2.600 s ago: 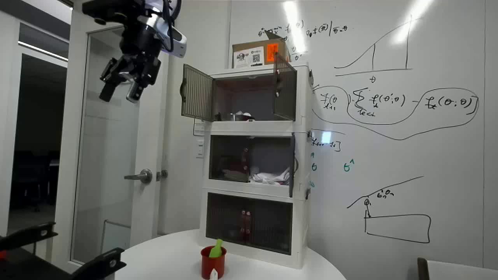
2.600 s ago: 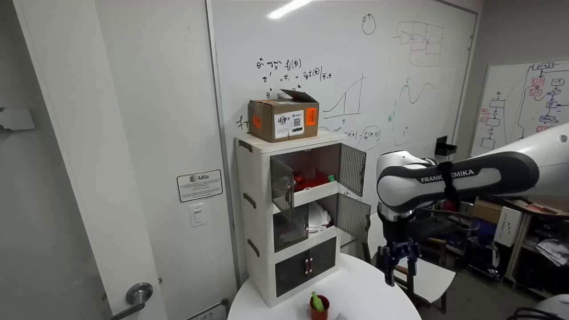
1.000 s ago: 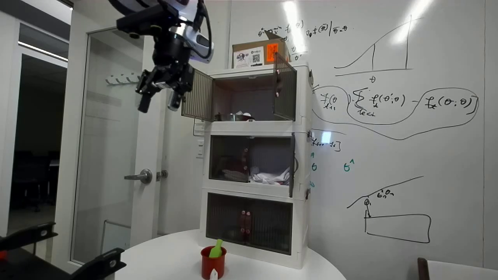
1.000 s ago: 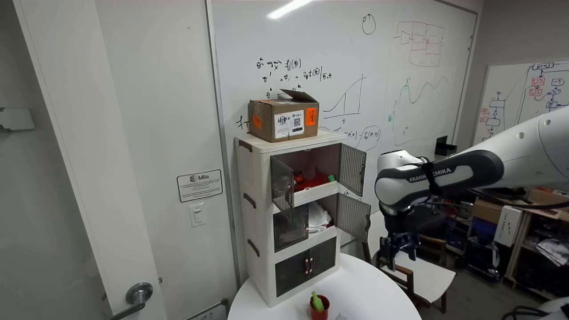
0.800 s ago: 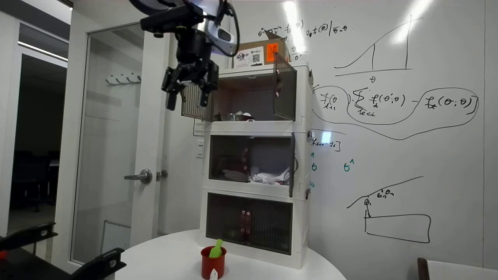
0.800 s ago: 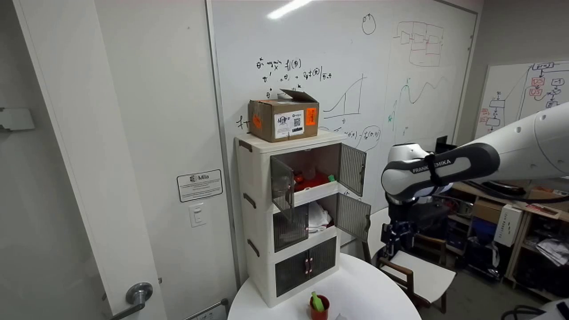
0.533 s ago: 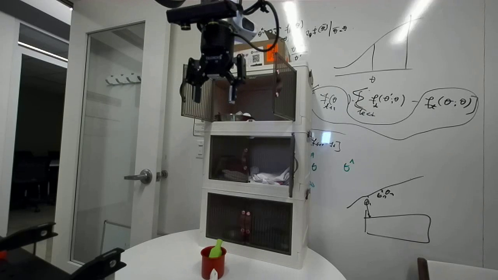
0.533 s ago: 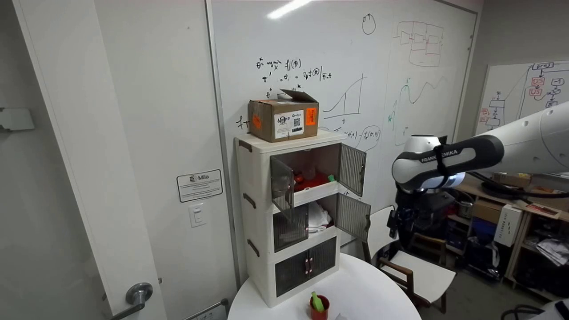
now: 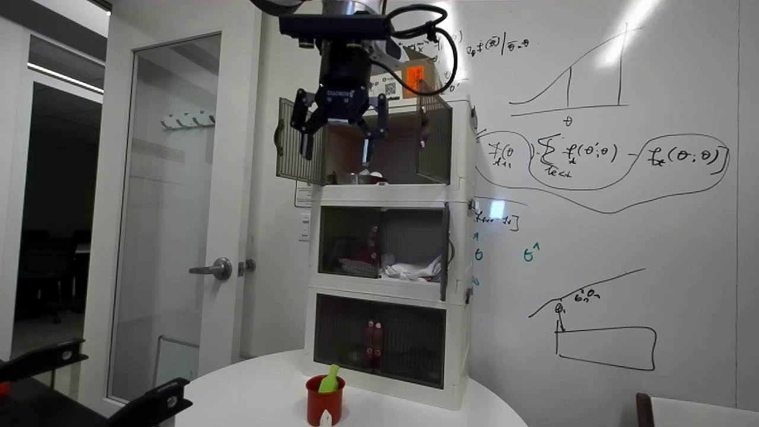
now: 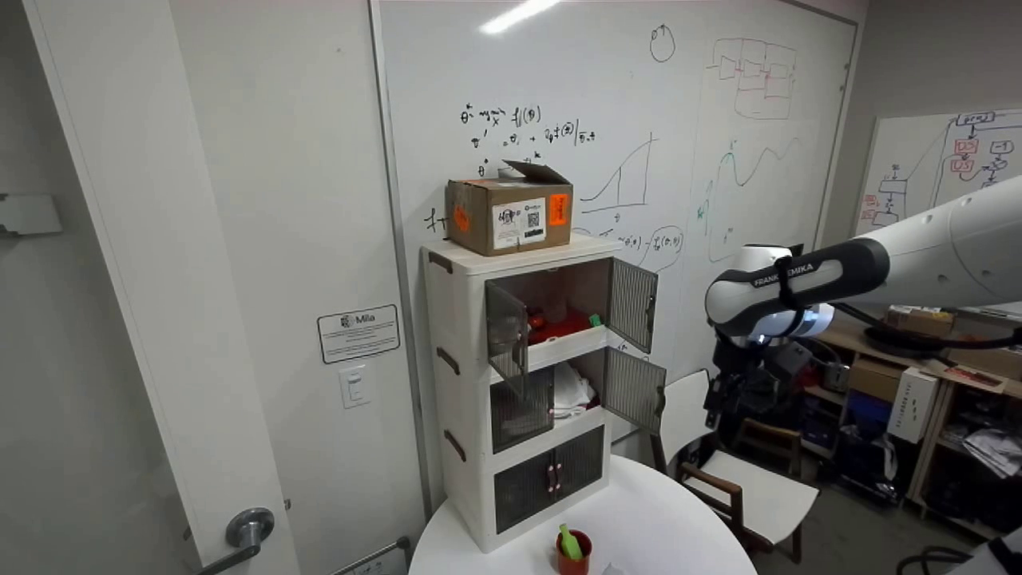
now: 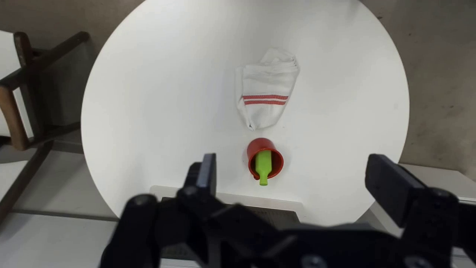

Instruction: Close the door to the middle compartment

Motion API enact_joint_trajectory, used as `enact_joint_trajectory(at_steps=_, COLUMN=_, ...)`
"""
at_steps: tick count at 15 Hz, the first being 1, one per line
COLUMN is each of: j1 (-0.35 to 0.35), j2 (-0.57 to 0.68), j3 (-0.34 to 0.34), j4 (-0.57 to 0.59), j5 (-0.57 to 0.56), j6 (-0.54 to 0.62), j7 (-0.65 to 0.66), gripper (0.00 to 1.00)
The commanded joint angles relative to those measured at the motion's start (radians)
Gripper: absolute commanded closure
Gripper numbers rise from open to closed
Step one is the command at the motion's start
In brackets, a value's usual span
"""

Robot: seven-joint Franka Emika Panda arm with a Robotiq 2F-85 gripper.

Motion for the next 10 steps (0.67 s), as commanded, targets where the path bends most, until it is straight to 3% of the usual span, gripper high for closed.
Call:
enact_joint_trajectory(at_steps=1, j1=-0.012, j2=0.019, j3=0.015, j4=-0.002, j5=0.001, j6=0.020, j7=-0.008, gripper=0.00)
enact_joint_trajectory(at_steps=4, j1=-0.004, j2=0.093, j3=0.011, j4=0.014, j5=0.010, j6=0.131, j7=-0.032, gripper=0.00)
enact_joint_trajectory(at_steps=10, j1=-0.004, j2=0.286, j3=0.010, j4=0.066, j5=0.059, j6=0.490, j7=-0.128, gripper=0.00)
